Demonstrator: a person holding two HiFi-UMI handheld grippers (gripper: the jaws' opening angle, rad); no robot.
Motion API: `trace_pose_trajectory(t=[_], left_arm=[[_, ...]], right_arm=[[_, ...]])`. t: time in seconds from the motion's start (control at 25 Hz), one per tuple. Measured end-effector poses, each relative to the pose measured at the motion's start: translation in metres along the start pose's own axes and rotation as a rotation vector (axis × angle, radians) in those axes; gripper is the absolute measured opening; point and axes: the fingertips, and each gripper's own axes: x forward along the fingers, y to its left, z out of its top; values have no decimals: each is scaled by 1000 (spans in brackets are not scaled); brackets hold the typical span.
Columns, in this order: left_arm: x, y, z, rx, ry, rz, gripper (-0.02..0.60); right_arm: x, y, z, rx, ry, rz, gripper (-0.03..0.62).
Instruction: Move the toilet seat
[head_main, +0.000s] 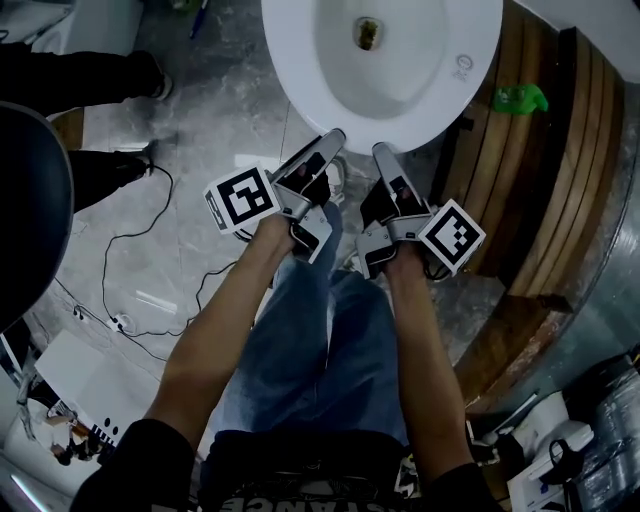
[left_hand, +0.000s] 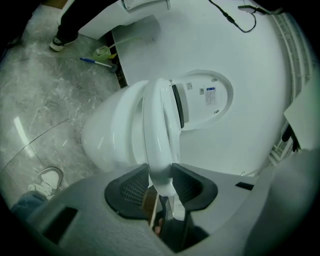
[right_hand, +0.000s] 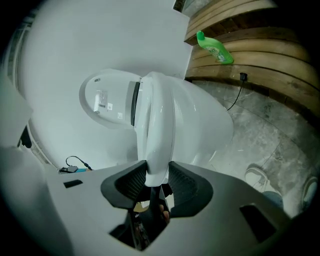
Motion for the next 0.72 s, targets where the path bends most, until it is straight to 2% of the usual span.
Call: trace_pose_trajectory(t=[0.12, 0.32, 0.56, 0.72], left_arm=[[-11, -27, 2, -27, -5, 3, 150], [-18, -46, 2, -59, 6, 20, 146], [-23, -85, 12, -128, -25, -8, 138], [-27, -115, 21, -145, -26, -27, 133]], right_arm=[[-11, 27, 0, 6, 0, -6, 146], [-22, 48, 2, 34, 0, -25, 143], [-31, 82, 11, 67, -19, -53, 138], [-38, 112, 18, 77, -34, -49, 135]])
